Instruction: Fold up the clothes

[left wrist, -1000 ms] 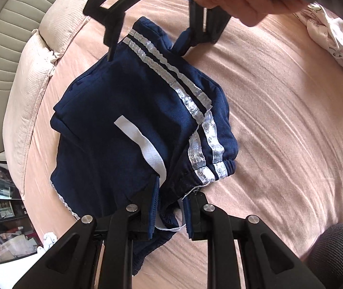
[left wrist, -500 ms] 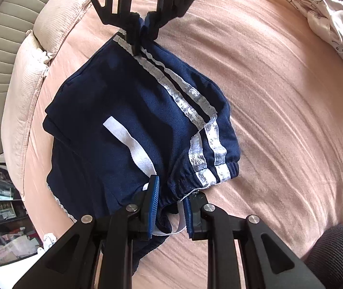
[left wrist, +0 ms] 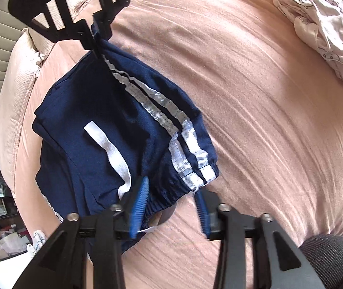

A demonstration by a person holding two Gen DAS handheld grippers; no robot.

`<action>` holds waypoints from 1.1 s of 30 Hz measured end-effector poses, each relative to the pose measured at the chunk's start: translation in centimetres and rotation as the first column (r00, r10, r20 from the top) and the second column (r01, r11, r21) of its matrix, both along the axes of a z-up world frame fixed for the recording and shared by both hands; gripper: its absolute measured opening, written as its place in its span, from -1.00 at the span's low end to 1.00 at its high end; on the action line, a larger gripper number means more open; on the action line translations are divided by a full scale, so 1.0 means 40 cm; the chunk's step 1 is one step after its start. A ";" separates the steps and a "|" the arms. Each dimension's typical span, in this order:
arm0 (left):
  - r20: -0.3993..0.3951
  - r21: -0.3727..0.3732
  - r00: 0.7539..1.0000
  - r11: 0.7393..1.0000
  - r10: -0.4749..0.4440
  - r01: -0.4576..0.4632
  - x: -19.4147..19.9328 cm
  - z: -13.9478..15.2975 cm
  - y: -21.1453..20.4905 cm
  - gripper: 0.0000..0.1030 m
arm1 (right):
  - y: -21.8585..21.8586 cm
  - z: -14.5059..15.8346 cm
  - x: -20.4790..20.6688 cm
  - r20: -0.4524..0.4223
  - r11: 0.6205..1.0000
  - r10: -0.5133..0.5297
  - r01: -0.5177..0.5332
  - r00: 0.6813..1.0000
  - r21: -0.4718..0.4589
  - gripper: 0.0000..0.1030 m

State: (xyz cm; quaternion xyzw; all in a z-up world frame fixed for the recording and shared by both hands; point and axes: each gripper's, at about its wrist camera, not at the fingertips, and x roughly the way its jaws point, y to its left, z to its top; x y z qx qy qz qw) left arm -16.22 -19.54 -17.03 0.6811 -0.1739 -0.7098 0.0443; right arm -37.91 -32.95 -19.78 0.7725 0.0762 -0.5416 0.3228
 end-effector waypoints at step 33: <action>-0.173 -0.138 0.984 0.990 -0.036 0.012 -0.080 -0.060 -0.026 -0.54 | 0.053 0.064 0.010 -0.025 0.998 0.028 -0.030 0.999 -0.055 -0.92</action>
